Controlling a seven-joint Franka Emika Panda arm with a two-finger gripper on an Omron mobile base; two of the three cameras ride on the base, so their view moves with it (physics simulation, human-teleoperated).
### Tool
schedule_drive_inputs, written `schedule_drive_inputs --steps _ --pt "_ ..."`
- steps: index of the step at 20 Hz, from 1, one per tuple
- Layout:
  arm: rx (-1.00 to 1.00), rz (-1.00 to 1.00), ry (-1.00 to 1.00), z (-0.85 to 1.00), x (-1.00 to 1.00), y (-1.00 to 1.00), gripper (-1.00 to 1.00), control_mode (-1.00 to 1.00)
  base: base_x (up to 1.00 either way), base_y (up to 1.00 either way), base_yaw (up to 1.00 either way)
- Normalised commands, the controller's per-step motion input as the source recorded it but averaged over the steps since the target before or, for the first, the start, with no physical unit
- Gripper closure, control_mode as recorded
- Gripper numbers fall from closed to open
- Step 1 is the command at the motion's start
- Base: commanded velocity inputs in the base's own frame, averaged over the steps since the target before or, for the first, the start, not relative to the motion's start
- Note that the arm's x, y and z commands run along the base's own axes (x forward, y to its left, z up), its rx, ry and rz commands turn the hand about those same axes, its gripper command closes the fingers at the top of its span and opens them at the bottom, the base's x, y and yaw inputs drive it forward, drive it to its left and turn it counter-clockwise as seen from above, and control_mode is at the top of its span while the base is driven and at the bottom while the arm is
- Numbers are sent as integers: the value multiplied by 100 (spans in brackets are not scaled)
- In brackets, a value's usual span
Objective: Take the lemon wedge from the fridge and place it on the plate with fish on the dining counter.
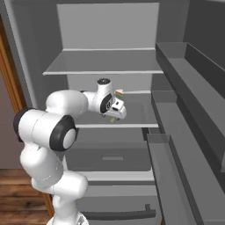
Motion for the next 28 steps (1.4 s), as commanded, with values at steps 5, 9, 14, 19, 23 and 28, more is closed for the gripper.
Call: schedule_drive_inputs --steps 5,9,14,19,23,28 --pt "0 2 0 -21 26 -9 -100 -100 0 0 0" --pt "0 2 0 -13 25 -14 -100 -100 0 0 0" --pt "0 1 0 -9 24 -4 -100 -100 0 0 0" --pt "0 1 0 -9 5 0 -100 -100 0 0 0" --pt "0 4 0 -12 -38 5 -100 -100 0 0 0" --pt "0 1 0 -6 -17 2 -100 -100 0 0 0"
